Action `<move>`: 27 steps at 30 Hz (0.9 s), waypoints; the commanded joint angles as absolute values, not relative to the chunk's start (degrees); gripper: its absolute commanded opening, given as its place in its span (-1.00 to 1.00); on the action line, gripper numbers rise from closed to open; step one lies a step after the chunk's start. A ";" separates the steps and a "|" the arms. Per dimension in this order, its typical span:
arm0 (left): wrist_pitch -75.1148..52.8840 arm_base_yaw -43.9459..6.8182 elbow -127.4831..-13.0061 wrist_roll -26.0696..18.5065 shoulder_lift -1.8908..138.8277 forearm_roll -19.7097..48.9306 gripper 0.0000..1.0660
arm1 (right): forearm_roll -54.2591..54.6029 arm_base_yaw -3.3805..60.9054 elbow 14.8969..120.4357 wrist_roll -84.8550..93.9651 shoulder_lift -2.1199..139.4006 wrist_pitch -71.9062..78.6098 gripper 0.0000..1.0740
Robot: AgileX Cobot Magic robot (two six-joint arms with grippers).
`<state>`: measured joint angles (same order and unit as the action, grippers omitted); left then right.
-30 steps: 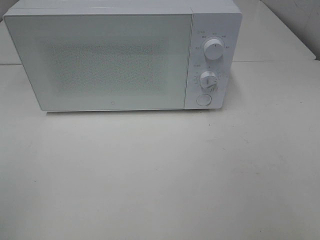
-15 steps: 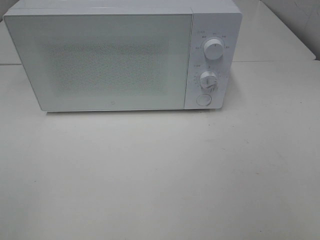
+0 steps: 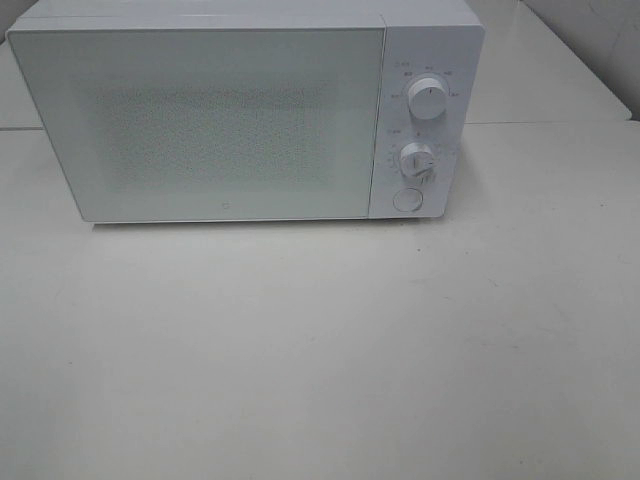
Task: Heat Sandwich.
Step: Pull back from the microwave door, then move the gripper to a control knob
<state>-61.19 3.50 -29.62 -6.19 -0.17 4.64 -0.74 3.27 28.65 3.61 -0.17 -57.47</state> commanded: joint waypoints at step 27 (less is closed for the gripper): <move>-61.25 3.38 -29.62 -6.13 -1.43 5.21 0.84 | -0.92 2.92 28.53 2.98 -1.66 -57.07 0.40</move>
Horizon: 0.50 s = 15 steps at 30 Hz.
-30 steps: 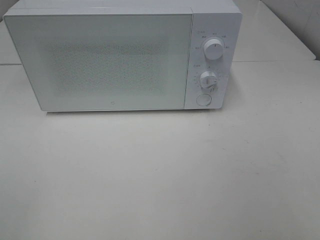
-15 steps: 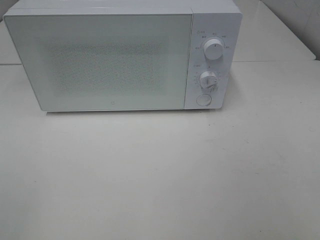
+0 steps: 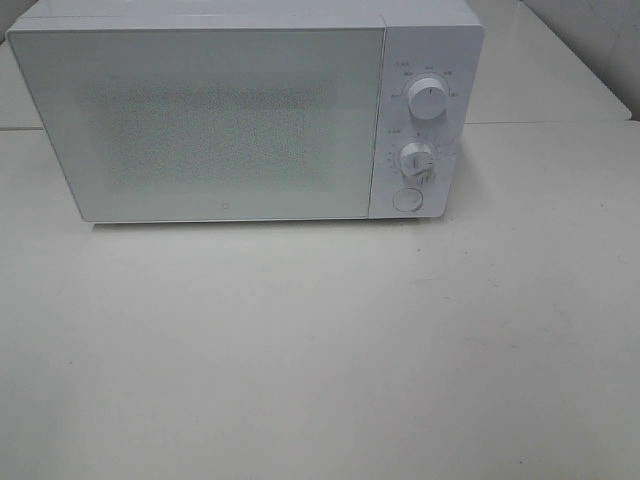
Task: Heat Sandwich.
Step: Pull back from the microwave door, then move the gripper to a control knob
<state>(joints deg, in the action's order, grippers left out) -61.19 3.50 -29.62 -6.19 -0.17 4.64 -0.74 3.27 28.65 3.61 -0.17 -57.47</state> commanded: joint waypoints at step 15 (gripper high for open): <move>-61.25 3.38 -29.62 -6.13 -1.43 5.21 0.84 | -0.86 2.92 28.59 2.98 -1.66 -57.01 0.40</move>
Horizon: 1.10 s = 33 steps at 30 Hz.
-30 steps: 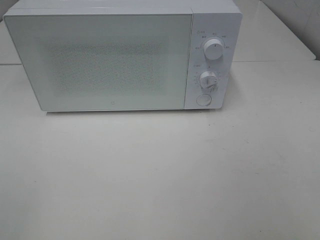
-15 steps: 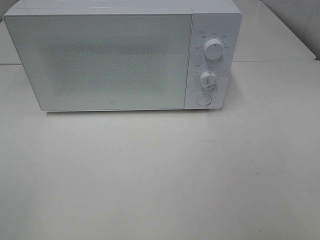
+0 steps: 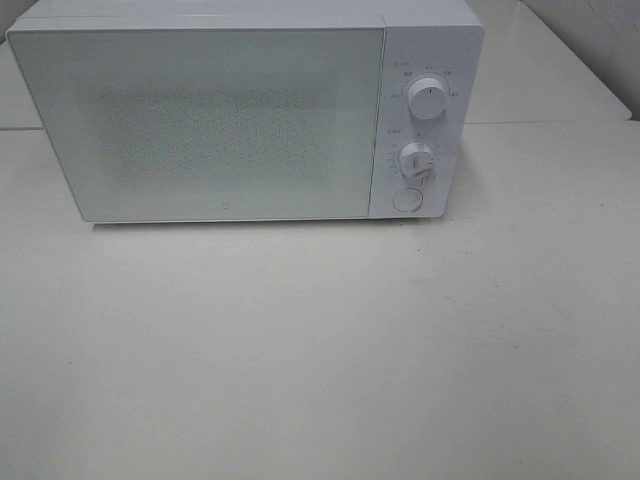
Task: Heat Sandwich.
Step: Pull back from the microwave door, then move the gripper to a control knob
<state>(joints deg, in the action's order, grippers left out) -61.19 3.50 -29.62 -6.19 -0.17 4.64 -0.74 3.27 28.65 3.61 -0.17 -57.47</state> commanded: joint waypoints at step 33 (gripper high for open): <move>-61.25 3.38 -29.62 -6.13 -1.43 5.21 0.84 | 2.18 2.92 29.91 3.04 32.26 -29.45 0.40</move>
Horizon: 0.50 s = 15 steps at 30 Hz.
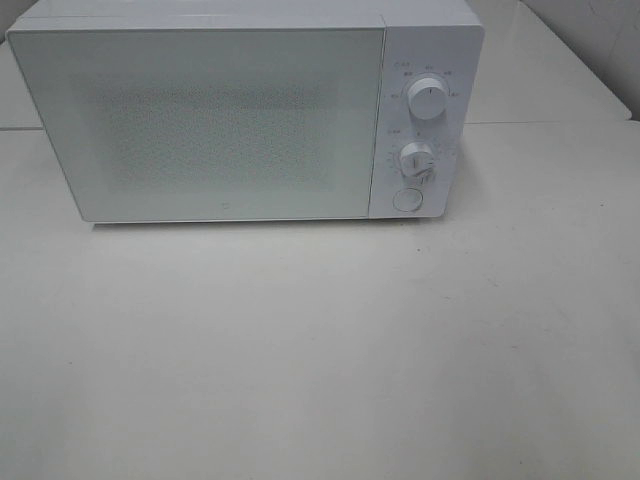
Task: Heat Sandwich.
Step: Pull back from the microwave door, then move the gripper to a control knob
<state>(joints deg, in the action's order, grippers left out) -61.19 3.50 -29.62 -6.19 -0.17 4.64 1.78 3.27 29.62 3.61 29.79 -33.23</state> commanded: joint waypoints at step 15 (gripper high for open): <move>-61.25 3.38 -29.62 -6.13 -1.43 5.21 0.84 | 2.46 2.92 29.91 2.98 46.93 -12.89 0.40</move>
<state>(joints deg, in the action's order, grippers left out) -61.19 3.50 -29.62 -6.19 -0.17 4.64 2.18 3.27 29.62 3.61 46.81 -14.50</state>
